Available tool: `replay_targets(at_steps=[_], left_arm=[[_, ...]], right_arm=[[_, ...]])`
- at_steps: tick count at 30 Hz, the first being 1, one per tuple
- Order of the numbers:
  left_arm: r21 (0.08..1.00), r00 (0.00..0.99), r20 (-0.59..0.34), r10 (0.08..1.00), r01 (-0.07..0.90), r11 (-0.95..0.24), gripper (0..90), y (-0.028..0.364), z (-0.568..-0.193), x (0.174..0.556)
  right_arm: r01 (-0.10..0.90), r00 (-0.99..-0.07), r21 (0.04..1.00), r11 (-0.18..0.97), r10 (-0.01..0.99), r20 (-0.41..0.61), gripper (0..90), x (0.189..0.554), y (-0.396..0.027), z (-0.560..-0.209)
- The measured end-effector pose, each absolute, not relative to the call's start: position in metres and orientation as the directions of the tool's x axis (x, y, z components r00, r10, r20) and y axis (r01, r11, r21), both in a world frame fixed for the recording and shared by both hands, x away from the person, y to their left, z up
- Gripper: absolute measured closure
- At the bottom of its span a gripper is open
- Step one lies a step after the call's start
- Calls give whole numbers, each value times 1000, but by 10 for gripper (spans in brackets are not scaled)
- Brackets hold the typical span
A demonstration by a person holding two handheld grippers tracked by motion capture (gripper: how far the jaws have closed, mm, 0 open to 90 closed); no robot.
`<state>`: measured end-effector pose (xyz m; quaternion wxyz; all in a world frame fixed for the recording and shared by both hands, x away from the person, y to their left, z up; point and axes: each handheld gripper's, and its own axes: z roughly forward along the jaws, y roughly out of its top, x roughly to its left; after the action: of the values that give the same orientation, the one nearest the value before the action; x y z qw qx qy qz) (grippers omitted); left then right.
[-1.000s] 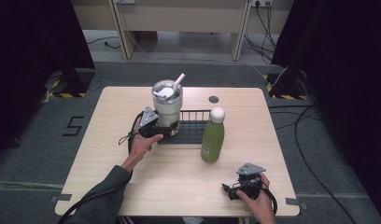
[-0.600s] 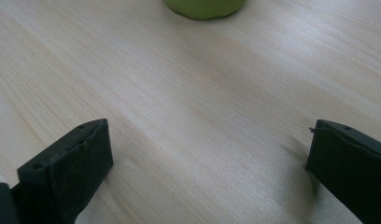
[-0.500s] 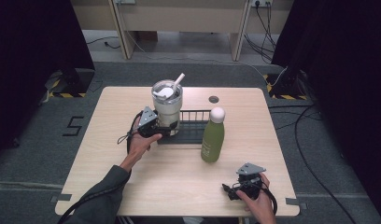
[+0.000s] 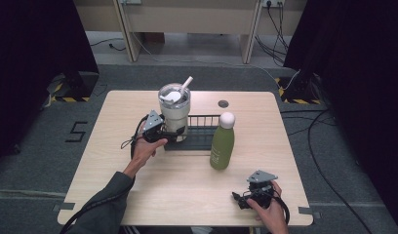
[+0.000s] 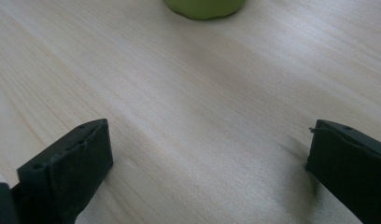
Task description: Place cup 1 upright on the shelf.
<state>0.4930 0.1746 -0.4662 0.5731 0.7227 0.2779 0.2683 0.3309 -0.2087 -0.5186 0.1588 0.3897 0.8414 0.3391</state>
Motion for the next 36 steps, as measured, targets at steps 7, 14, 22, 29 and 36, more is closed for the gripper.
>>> replay_targets(at_steps=[7, 14, 22, 29, 36], left_arm=[[976, 711, 79, 699, 89, -200, 93, 176, -465, 494], [975, 714, 78, 696, 89, -201, 94, 178, -464, 493], [976, 722, 69, 688, 95, -197, 98, 180, -463, 492], [976, 721, 70, 689, 93, -197, 106, 183, -464, 490], [977, 721, 62, 690, 98, -189, 145, 190, -465, 483]], right_arm=[[548, -646, 694, 466, 763, -3, 4, 331, -209, -519], [548, -646, 694, 466, 763, -3, 5, 331, -209, -519], [548, -646, 694, 467, 763, -3, 4, 331, -209, -519], [548, -646, 694, 466, 763, -3, 5, 331, -209, -519], [549, -645, 694, 465, 764, -2, 5, 331, -209, -519]])
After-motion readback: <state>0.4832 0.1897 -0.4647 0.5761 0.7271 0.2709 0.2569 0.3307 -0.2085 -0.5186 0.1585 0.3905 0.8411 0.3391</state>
